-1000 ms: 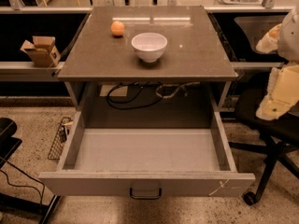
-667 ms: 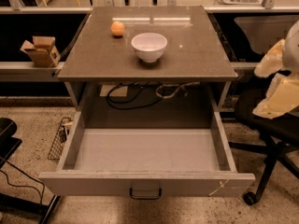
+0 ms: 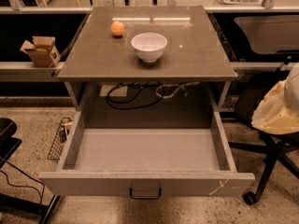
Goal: Close top drawer
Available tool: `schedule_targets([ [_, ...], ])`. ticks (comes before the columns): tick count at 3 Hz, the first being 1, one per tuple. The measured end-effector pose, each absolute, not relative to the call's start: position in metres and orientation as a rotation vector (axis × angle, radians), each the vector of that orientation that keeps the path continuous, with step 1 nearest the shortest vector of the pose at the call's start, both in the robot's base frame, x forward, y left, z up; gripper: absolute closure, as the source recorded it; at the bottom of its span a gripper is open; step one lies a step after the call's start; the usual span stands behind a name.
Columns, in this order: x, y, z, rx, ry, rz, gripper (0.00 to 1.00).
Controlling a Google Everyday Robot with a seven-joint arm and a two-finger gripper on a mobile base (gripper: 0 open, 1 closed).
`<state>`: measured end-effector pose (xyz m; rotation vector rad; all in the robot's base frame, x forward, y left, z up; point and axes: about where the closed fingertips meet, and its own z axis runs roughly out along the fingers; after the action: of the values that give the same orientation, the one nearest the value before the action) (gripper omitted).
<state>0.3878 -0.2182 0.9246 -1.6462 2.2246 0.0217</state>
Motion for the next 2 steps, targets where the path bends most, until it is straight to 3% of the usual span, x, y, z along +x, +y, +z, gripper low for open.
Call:
schedule_targets([
  [1,0.3854,-0.2185,0.9209,-1.646,2.229,0.031,1.00],
  [2,0.3855,-0.2184,0.9210,-1.646,2.229,0.031,1.00],
])
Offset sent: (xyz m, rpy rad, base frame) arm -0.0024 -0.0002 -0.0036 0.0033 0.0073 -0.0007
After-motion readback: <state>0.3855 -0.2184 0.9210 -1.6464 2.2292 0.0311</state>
